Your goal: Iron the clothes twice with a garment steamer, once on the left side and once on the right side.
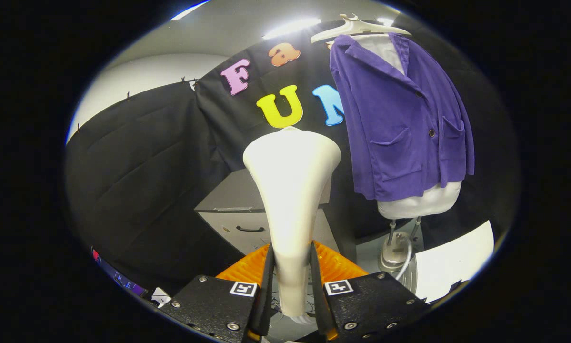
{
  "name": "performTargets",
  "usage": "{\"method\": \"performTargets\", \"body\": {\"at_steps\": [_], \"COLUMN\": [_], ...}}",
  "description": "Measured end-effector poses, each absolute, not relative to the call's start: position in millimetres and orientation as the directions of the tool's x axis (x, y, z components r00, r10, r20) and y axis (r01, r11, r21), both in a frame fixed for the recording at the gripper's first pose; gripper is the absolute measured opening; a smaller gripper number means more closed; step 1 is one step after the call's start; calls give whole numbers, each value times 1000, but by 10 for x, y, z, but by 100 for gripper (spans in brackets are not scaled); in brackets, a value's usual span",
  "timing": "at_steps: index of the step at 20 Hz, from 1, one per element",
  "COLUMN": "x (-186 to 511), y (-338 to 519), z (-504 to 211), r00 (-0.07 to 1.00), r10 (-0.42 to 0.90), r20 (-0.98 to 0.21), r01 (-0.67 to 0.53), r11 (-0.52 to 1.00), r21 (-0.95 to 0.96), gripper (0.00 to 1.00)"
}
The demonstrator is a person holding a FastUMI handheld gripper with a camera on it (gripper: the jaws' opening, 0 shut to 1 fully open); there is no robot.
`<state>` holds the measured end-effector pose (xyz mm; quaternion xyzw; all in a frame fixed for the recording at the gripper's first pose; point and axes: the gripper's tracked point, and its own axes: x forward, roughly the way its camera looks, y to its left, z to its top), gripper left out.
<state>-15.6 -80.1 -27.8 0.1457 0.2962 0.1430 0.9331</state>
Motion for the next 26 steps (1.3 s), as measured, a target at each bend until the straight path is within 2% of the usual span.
{"method": "performTargets", "body": {"at_steps": [9,14,20,26], "x": [517,1002,1738,2412], "y": [-1106,-1497,-1834,-2162], "z": [755,1284,1553,1470], "r00": [884,935,969,976], "r10": [306,243,157,51], "r20": [-354,-260,-189,-210], "r01": [-195,-161,-91,15], "r11": [929,940,944,953], "r21": [315,300,317,303], "gripper": [37,37,37,37]}}
